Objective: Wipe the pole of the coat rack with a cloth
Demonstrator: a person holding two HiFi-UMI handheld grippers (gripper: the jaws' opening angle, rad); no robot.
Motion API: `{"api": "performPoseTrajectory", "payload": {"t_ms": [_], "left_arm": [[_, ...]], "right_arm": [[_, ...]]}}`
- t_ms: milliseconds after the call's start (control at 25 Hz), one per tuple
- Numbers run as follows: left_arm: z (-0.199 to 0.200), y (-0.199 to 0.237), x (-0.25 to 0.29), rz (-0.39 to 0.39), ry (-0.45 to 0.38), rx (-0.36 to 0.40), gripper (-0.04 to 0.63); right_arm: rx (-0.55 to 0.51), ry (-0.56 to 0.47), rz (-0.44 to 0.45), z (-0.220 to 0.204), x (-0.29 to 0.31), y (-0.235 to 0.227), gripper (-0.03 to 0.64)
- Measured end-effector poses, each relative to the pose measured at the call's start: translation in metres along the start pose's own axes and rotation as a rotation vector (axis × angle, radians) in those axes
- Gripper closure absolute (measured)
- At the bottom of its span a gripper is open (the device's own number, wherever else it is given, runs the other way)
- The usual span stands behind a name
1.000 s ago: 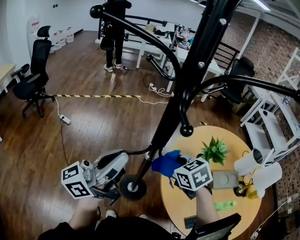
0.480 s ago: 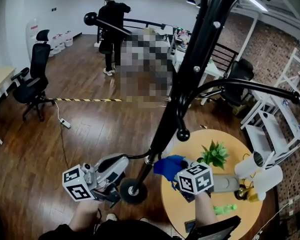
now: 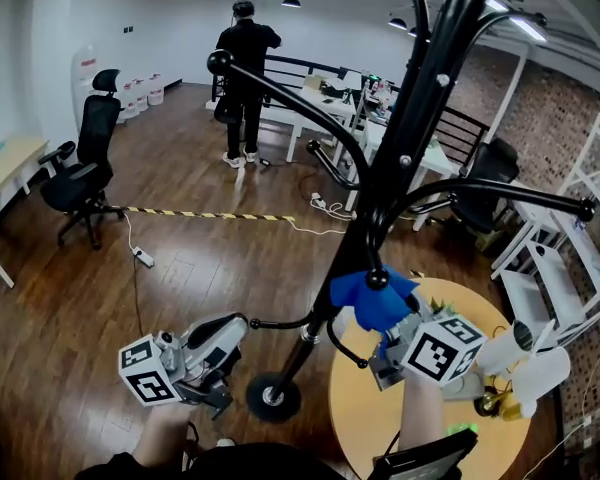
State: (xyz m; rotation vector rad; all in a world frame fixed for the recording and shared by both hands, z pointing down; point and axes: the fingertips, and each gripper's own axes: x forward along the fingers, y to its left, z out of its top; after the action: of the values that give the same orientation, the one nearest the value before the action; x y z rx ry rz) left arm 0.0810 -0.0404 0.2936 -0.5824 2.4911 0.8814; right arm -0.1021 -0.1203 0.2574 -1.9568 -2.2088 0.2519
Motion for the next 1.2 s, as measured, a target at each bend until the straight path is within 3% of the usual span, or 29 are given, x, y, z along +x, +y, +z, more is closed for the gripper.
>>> {"api": "performPoseTrajectory", "payload": {"t_ms": [120, 240, 520, 640, 880, 1200], "left_arm": [[0.003, -0.008, 0.001, -0.018, -0.005, 0.014, 0.593], [0.008, -0.013, -0.003, -0.020, -0.021, 0.031, 0.593], [0.018, -0.016, 0.003, -0.052, -0.037, 0.058, 0.594], [0.014, -0.019, 0.011, -0.083, -0.031, 0.052, 0.593], [0.002, -0.025, 0.023, -0.116, -0.012, 0.023, 0.593], [0.005, -0.025, 0.009, -0.072, -0.028, 0.030, 0.593]], "right_arm": [[-0.079, -0.193, 0.036, 0.088, -0.005, 0.025, 0.594], [-0.152, -0.323, 0.044, 0.149, -0.022, 0.046, 0.594], [-0.310, -0.619, 0.001, 0.226, -0.105, 0.099, 0.594], [-0.328, -0.713, -0.037, 0.246, -0.144, 0.104, 0.594], [-0.384, -0.743, -0.090, 0.250, -0.163, 0.104, 0.594], [-0.369, -0.566, -0.054, 0.204, -0.076, 0.084, 0.594]]}}
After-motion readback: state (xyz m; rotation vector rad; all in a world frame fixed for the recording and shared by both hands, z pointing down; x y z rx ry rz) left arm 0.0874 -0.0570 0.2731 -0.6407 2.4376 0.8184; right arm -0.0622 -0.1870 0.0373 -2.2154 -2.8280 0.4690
